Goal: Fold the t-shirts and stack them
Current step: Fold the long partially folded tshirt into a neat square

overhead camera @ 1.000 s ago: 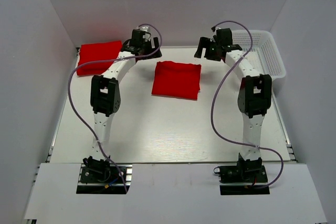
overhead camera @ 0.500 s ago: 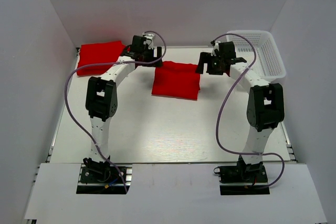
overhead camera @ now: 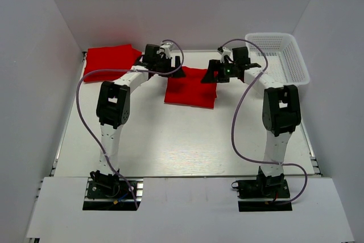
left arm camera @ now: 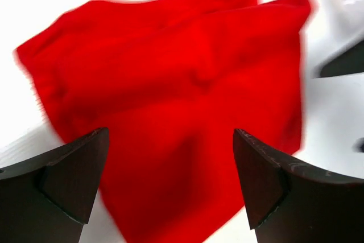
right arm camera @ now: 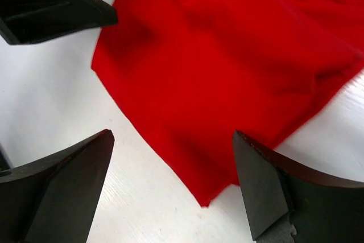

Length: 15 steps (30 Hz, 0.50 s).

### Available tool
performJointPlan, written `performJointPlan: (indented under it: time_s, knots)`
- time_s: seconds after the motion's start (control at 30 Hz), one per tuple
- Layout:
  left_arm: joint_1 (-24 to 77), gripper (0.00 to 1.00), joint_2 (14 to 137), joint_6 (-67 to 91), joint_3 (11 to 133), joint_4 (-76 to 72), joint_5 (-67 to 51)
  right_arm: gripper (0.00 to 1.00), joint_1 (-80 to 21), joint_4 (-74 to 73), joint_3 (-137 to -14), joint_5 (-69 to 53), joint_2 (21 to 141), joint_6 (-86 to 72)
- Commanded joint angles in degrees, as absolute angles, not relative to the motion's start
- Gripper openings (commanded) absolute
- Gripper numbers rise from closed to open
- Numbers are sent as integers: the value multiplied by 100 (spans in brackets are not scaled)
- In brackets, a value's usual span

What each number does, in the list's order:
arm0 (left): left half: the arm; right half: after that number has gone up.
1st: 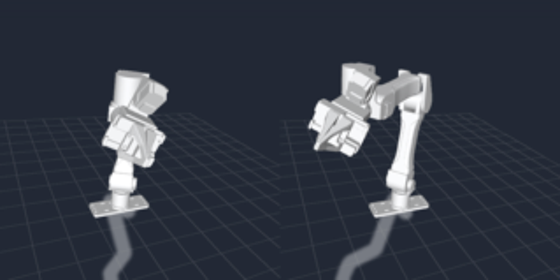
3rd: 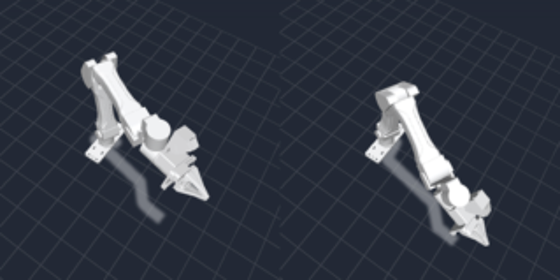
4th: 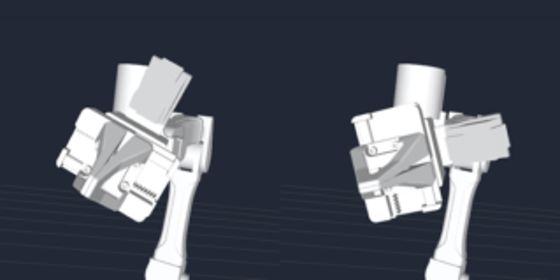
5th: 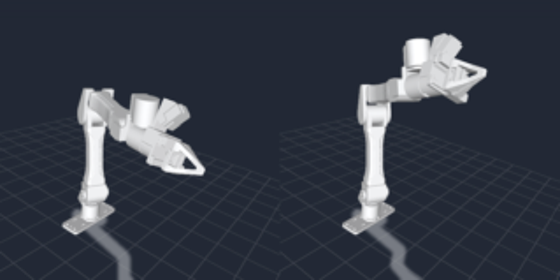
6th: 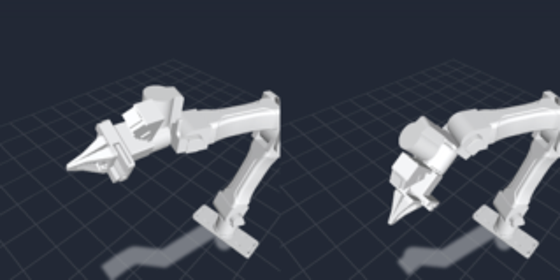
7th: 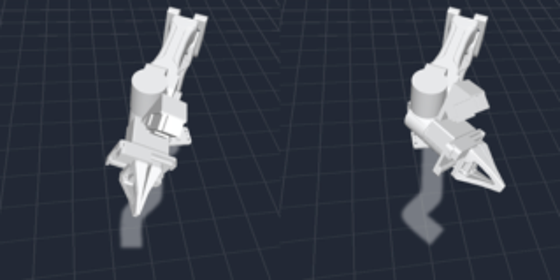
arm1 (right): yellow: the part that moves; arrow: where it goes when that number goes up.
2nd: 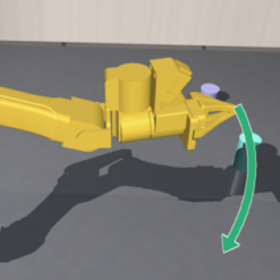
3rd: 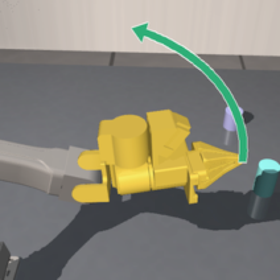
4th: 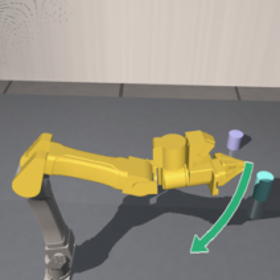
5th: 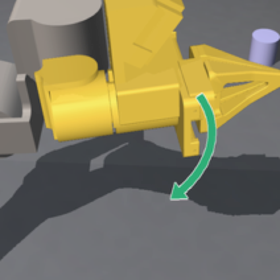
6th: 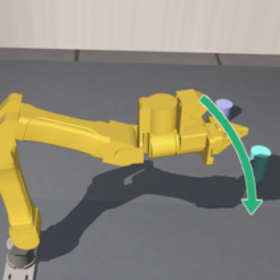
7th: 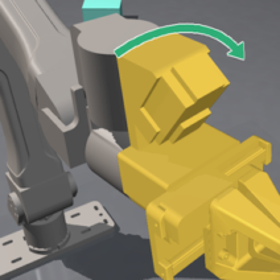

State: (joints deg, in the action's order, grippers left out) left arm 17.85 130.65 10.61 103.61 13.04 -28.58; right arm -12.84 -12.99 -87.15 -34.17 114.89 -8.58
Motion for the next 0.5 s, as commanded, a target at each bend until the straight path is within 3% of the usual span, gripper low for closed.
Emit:
performJointPlan:
  time_s: [0.0, 0.47]
  knots:
    - [1802, 100, 13068, 1187, 10825, 921, -3718, 90, -1292, -915, -9201, -4147, 11767, -817]
    - [1802, 100, 14605, 1354, 12136, 633, -3384, 90, -1213, -62, -10626, -4043, 13324, -1485]
